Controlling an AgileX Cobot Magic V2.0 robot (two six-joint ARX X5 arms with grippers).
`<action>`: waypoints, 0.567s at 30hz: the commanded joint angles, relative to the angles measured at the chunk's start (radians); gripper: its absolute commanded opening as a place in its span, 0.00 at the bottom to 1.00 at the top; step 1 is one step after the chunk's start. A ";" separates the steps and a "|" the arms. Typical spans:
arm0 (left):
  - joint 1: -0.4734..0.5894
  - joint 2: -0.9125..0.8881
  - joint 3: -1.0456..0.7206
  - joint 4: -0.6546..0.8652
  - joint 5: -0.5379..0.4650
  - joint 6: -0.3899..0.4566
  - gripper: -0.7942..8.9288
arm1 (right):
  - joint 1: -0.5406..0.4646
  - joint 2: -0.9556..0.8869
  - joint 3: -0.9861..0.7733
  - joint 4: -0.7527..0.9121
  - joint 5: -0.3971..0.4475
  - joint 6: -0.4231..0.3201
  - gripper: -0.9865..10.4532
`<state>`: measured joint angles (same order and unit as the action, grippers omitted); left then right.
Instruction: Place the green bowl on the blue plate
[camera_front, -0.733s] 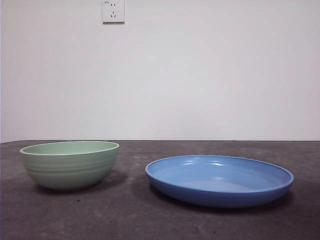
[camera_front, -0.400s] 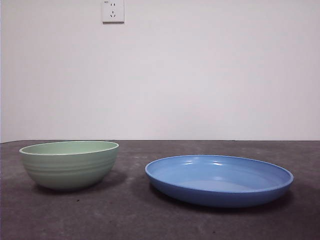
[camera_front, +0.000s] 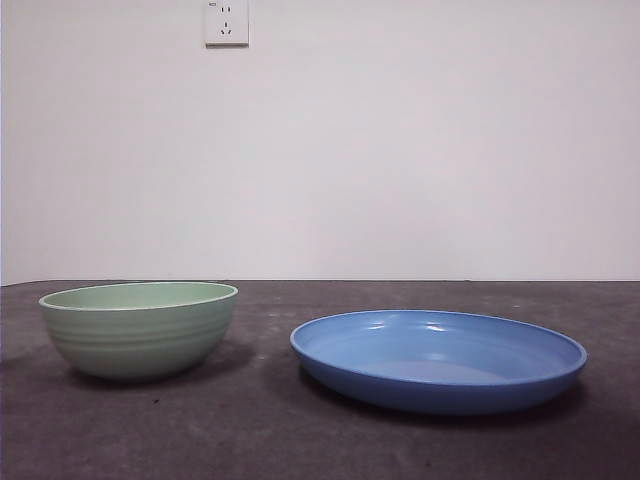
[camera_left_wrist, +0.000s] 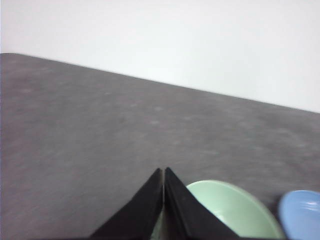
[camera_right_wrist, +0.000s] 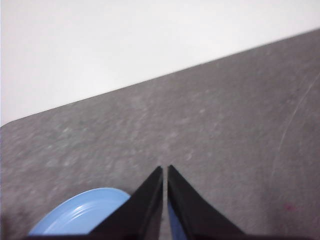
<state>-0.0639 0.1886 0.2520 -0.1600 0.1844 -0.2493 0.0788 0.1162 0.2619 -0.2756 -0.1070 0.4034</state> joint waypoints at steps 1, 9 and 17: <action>-0.019 0.075 0.102 -0.028 0.045 -0.040 0.09 | 0.024 0.051 0.100 -0.045 -0.006 0.039 0.10; -0.090 0.317 0.400 -0.216 0.160 -0.056 0.09 | 0.067 0.267 0.370 -0.277 -0.120 0.023 0.10; -0.180 0.512 0.632 -0.391 0.222 -0.057 0.09 | 0.081 0.443 0.526 -0.449 -0.359 -0.093 0.10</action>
<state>-0.2359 0.6838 0.8570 -0.5468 0.3969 -0.3054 0.1566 0.5472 0.7670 -0.7181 -0.4419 0.3588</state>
